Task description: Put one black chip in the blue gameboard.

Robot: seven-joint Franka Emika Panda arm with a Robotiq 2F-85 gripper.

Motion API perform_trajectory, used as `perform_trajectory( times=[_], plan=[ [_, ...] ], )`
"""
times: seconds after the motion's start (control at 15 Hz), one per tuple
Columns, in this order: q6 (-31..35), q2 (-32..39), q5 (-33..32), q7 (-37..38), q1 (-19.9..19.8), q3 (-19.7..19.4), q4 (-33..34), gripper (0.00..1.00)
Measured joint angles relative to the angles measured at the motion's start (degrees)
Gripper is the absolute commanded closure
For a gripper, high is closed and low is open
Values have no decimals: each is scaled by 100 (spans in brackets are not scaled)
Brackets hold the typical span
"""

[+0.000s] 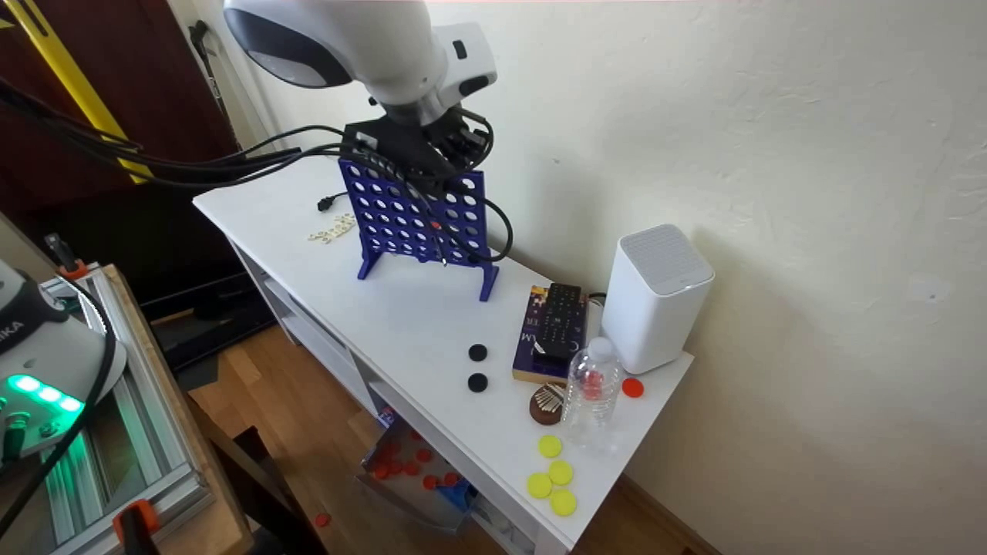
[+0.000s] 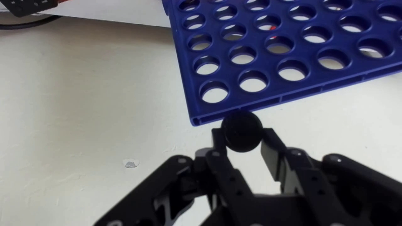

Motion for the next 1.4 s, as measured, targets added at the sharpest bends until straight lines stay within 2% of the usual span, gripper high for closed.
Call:
perform_trajectory(
  times=[0.4,1.0,1.4],
  plan=[
    [49,215,-902,630,-13,-65,12,91],
    [143,901,-2441,1666,-85,-182,135,91],
    [143,1225,-3150,2127,-100,-266,231,91]
  ],
)
